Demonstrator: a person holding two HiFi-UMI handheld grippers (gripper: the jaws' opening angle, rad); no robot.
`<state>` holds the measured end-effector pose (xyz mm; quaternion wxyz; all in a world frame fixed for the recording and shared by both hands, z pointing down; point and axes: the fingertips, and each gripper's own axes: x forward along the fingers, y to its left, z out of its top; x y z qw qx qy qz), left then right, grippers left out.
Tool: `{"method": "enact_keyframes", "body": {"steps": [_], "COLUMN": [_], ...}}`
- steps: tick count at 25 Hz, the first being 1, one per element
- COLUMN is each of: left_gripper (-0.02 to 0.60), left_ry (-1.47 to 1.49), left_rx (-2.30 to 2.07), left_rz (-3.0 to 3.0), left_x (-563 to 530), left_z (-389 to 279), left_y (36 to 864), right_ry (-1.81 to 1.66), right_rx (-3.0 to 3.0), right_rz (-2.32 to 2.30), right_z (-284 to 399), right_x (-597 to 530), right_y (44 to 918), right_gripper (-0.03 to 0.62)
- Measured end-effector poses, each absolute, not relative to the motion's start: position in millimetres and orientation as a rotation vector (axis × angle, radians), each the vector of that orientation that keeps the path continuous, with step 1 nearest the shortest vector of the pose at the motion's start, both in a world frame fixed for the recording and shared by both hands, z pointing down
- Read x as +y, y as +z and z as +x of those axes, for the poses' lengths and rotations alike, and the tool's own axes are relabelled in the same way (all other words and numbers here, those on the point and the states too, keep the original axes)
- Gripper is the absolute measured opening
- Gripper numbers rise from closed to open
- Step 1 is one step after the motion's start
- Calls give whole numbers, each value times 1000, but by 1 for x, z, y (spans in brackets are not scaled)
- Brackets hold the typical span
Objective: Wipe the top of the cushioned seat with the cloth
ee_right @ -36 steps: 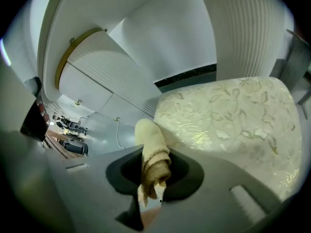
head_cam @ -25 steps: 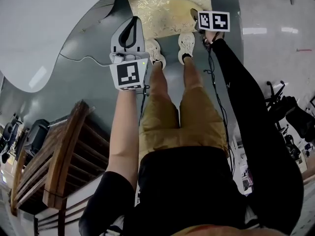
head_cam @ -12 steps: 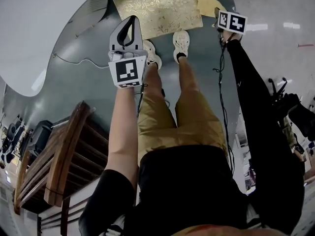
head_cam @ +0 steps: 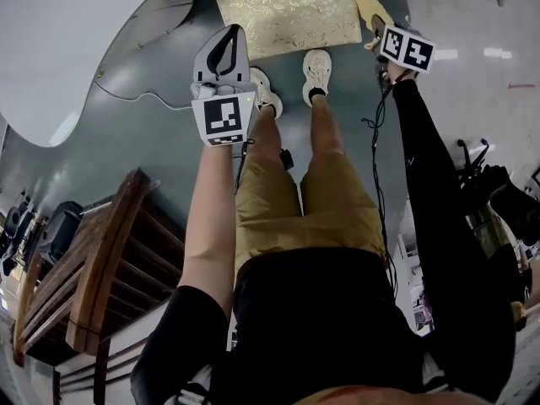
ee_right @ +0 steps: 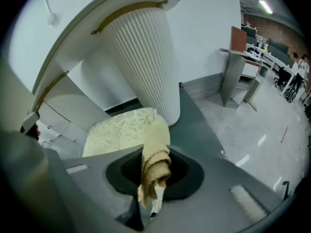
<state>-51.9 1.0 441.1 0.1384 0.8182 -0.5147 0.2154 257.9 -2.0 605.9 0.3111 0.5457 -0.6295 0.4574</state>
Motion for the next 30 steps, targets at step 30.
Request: {"method": "enact_keyframes", "body": {"steps": [30], "left_gripper": [5], "left_ry": [592], "left_rx": [-1593], "left_rz": [2283], "left_x": [63], "left_z": [-173], "left_y": [434], "right_ry": [1260], "right_rx": [-1885], "right_rz": [884], "right_z": [-79], "right_x": [60], "right_y": [632], "right_gripper": [57]}}
